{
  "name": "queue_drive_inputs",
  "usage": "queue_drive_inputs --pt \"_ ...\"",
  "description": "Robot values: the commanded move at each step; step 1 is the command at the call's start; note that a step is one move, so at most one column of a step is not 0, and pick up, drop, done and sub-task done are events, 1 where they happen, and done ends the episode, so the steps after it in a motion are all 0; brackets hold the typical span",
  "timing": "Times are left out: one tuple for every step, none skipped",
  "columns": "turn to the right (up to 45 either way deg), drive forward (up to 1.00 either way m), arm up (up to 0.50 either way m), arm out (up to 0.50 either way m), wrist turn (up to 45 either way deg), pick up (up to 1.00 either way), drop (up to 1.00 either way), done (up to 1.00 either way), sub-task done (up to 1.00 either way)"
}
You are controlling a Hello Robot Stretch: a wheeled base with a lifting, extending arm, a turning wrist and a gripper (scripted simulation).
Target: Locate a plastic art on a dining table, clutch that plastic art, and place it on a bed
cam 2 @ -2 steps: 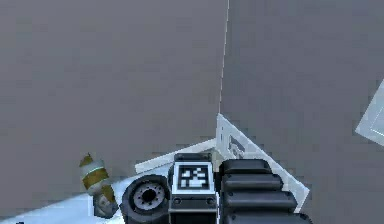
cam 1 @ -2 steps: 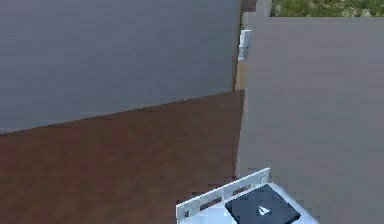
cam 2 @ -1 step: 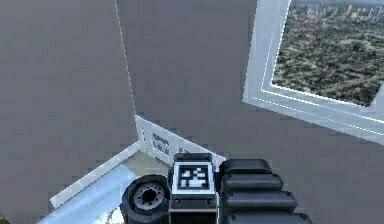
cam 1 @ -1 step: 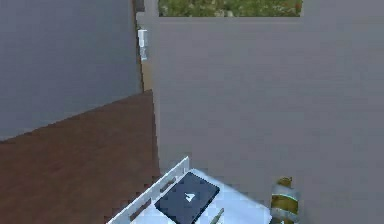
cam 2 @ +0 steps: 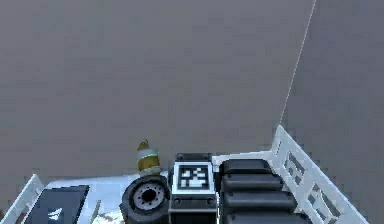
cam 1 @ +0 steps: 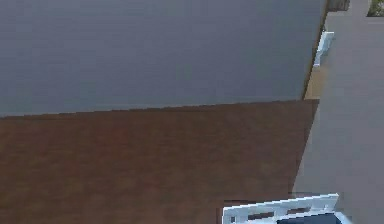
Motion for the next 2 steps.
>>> queue_drive_inputs --pt "-45.0 0.0 0.0 0.0 0.0 0.0 0.0 0.0 0.0" --pt "-6.0 0.0 0.0 0.0 0.0 0.0 0.0 0.0 0.0"
